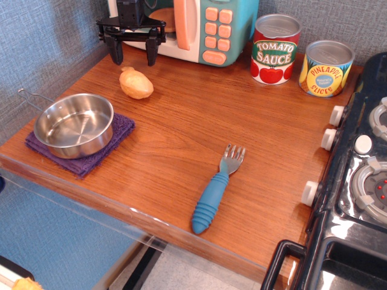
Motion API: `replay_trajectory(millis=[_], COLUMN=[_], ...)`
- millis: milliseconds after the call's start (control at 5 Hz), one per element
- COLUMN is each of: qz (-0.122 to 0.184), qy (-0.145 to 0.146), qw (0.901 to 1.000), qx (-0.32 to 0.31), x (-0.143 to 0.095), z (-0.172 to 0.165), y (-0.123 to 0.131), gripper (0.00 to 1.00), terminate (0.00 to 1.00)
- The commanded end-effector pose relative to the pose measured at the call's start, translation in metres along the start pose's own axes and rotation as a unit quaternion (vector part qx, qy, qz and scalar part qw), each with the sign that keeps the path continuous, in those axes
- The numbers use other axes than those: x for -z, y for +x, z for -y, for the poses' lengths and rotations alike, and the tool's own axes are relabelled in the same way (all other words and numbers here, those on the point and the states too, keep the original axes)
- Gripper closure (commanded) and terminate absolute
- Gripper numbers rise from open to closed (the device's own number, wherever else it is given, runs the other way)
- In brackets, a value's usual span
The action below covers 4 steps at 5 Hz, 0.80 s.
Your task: Move the chicken drumstick and place between microwave and pot
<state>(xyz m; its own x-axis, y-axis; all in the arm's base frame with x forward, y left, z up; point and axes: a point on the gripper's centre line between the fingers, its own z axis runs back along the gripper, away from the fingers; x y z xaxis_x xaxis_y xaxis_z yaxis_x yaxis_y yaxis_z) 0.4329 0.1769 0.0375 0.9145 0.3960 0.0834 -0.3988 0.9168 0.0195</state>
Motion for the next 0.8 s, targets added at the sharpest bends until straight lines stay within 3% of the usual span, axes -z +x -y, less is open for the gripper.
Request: replay_trajectory(millis=[0, 400, 600], qz=[0.073, 0.05, 0.054], qy=[-0.02, -0.011, 0.003], qw=[0.9969, 0.9901, 0.9834], qx=[0.019, 0.131, 0.173], x=[-0.085, -0.087, -0.087], z=[-0.001, 0.019, 0.03], y=[-0.02, -0.045, -0.057], gripper=[0.0, 0.0, 0.0], terminate=[0.0, 0.0, 0.0])
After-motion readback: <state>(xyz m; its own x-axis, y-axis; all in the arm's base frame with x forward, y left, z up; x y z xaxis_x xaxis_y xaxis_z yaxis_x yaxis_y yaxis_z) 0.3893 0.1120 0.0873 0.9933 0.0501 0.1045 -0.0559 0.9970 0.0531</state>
